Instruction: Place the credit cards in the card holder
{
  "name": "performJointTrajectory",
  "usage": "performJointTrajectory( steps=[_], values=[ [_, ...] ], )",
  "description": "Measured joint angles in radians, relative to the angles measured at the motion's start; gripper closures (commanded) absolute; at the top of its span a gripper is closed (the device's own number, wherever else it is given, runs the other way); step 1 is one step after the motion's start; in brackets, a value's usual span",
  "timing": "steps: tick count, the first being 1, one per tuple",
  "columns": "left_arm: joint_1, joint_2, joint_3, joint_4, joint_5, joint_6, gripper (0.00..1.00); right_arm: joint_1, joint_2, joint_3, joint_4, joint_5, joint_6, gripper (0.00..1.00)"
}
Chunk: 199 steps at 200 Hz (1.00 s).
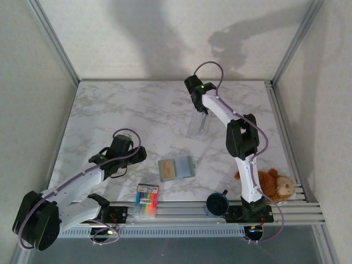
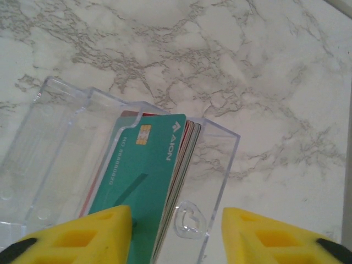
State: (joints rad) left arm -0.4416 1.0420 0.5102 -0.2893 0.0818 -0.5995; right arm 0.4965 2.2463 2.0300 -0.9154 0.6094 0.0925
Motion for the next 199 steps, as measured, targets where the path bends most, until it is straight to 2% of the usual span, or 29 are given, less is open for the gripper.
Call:
performJointTrajectory(
  steps=[23,60,77,107,136,199],
  values=[
    [0.0,0.0,0.0,0.0,0.0,0.0,0.24,0.003,0.004,0.006,-0.009,0.0,0.0,0.72],
    [0.0,0.005,-0.001,0.0,0.0,0.0,0.24,0.006,0.017,0.029,-0.029,0.0,-0.003,0.82],
    [0.0,0.016,-0.001,0.0,0.0,0.0,0.24,0.006,0.017,0.034,-0.034,0.0,-0.001,0.89],
    [0.0,0.02,-0.002,0.0,0.0,0.0,0.24,0.006,0.019,0.055,-0.047,0.0,0.0,0.92],
    [0.0,0.024,-0.002,0.0,0.0,0.0,0.24,0.006,0.023,0.063,-0.055,-0.001,0.004,1.0],
    [0.0,0.037,-0.001,0.0,0.007,0.001,0.25,0.006,0.024,0.066,-0.066,-0.03,0.031,1.0]
  ],
)
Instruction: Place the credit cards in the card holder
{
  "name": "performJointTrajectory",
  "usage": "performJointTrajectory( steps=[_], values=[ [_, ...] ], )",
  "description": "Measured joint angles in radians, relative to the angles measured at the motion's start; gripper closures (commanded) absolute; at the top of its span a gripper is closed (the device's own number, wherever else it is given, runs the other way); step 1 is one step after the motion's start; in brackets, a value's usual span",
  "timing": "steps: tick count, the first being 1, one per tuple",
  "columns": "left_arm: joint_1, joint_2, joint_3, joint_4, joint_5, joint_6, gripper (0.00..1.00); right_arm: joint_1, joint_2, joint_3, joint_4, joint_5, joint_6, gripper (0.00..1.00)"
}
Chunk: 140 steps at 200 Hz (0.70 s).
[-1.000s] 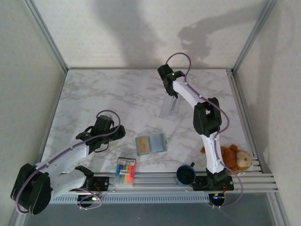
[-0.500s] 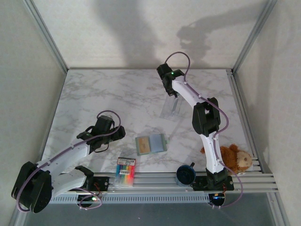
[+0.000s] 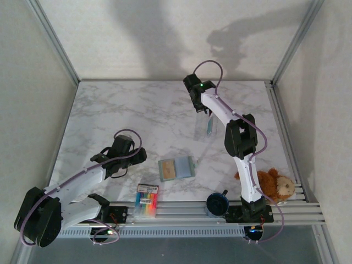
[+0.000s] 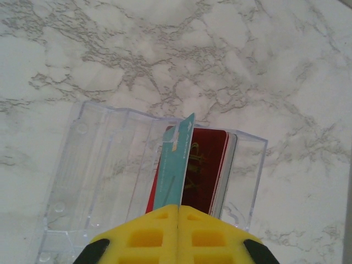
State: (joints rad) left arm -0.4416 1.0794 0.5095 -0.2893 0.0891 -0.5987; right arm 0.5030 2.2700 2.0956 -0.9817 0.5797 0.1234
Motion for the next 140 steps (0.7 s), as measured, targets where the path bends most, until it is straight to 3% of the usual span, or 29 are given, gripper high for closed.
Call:
performJointTrajectory(
  steps=[65,102,140],
  values=[
    [0.005,-0.034,0.057,0.005,0.063,0.001,0.24,-0.001,-0.142,-0.098,0.022,-0.09,0.099,1.0],
    [0.015,0.03,0.186,0.034,0.153,0.023,0.25,-0.001,-0.443,-0.319,0.133,-0.175,0.133,1.0],
    [0.026,0.101,0.255,0.148,0.305,0.023,0.25,-0.001,-0.786,-0.576,0.274,-0.356,0.148,1.0]
  ],
)
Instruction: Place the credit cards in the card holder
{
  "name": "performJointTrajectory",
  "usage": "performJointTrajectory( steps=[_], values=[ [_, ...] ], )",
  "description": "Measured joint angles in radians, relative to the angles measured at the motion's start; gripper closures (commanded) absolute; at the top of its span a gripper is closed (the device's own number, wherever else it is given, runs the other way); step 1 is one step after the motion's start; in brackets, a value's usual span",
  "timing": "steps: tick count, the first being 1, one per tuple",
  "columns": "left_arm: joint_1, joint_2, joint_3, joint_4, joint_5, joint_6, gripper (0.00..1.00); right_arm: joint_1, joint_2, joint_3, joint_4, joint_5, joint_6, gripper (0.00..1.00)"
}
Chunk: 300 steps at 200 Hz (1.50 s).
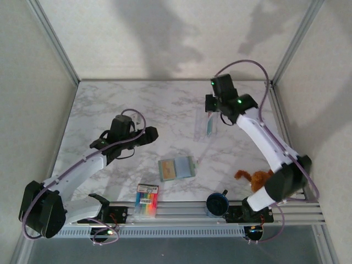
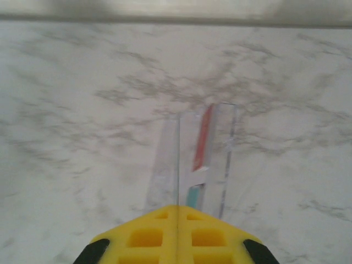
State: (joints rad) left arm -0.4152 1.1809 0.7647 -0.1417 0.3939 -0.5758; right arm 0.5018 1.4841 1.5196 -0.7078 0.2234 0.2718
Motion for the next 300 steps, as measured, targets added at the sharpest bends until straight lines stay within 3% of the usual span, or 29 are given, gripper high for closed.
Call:
performJointTrajectory(
  steps=[58,119,169,210,240,300],
  values=[
    [0.001,0.1,0.009,0.158,0.243,-0.052,0.26,-0.009,-0.298,-0.288,0.122,-0.328,0.074,1.0],
    [0.005,0.139,0.007,0.4,0.473,-0.189,0.28,-0.053,-0.305,-0.4,0.32,-0.776,0.213,1.0],
    [0.005,0.142,-0.021,0.582,0.589,-0.309,0.27,-0.072,-0.303,-0.528,0.529,-1.01,0.343,1.0],
    [0.005,0.131,-0.03,0.653,0.628,-0.362,0.33,-0.072,-0.263,-0.571,0.686,-1.102,0.451,1.0],
    [0.005,0.117,-0.034,0.694,0.633,-0.39,0.43,-0.072,-0.255,-0.634,0.804,-1.115,0.544,1.0],
    [0.005,0.117,-0.047,0.746,0.624,-0.428,0.42,-0.059,-0.23,-0.707,0.998,-1.061,0.702,1.0]
  ],
)
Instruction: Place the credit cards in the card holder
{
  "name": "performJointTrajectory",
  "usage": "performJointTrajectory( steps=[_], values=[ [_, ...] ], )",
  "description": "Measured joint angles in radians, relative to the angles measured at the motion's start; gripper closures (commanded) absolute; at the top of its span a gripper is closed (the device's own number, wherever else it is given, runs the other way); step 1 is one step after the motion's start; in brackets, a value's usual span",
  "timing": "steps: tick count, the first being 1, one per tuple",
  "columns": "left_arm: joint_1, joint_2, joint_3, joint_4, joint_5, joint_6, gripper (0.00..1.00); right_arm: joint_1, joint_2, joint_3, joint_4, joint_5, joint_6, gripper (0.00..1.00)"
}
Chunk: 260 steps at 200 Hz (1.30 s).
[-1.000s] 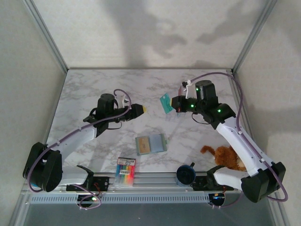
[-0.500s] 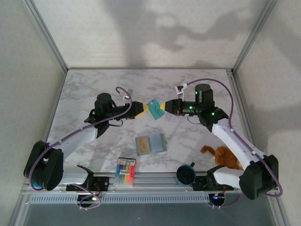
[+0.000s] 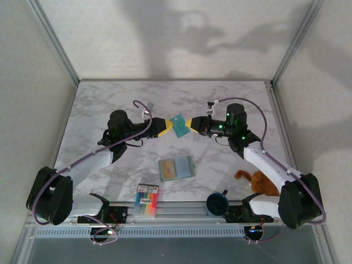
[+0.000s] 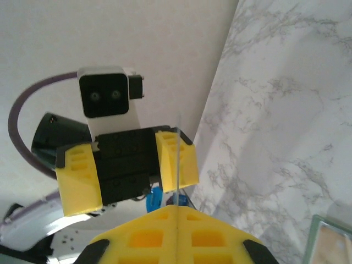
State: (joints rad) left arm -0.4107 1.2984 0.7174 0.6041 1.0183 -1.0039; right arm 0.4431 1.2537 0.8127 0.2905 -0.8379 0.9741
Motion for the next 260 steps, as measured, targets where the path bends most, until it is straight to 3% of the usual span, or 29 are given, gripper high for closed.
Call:
performJointTrajectory(
  steps=[72,138,155,189,208,224,260],
  values=[
    [0.0,0.002,-0.019,0.007,-0.054,-0.037,0.5,0.073,0.036,-0.056,0.185,0.132,0.106,1.0],
    [0.0,0.002,-0.059,0.071,-0.08,-0.093,0.73,0.111,0.046,-0.11,0.267,0.214,0.128,1.0],
    [0.0,0.005,-0.06,0.073,-0.084,-0.102,1.0,0.127,0.049,-0.113,0.278,0.229,0.127,1.0],
    [0.002,0.006,-0.066,0.062,-0.107,-0.092,1.0,0.139,0.049,-0.121,0.307,0.261,0.126,1.0],
    [0.002,0.006,-0.065,0.027,-0.108,-0.072,1.0,0.147,0.045,-0.132,0.293,0.279,0.117,0.66],
    [0.0,0.005,-0.062,-0.027,-0.12,-0.033,1.0,0.151,0.04,-0.132,0.242,0.289,0.087,0.47],
    [0.0,0.004,-0.032,-0.279,-0.151,0.137,1.0,0.153,-0.01,-0.118,-0.024,0.34,-0.062,0.39]
  ],
)
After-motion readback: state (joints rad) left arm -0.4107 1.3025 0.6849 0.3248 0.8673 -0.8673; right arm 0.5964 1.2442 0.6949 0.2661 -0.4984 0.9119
